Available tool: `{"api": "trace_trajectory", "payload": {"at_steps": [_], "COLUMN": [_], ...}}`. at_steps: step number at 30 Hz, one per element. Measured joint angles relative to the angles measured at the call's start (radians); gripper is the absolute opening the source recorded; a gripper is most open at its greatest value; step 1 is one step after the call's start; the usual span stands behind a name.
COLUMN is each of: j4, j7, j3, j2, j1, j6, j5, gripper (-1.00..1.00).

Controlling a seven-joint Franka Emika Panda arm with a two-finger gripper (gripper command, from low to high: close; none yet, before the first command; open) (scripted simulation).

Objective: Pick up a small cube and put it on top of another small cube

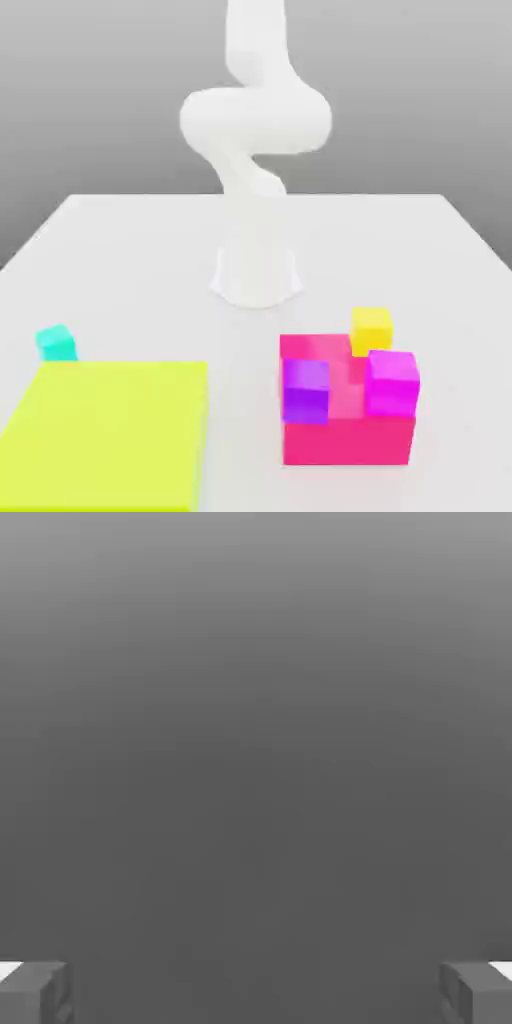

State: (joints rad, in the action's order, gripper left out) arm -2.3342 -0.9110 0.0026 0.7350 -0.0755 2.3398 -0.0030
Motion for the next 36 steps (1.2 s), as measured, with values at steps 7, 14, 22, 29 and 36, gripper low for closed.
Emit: {"api": "trace_trajectory", "payload": {"at_steps": [7, 14, 22, 29, 36], "j4": [-0.097, -0.192, -0.300, -0.395, -0.392], "j7": [-0.321, -0.637, -0.992, -1.258, -1.262], "j3": [-0.004, -0.021, -0.079, -0.155, -0.091], "j2": [-0.185, -0.365, -0.571, -0.752, -0.983], "j1": [-0.204, -0.392, -0.572, -0.719, -0.791], "j6": [0.113, 0.223, 0.349, 0.460, 0.633], "j5": [-0.016, -0.034, -0.047, 0.003, 0.133], "gripper": [0.00, 0.00, 0.00, 0.00, 0.00]}}
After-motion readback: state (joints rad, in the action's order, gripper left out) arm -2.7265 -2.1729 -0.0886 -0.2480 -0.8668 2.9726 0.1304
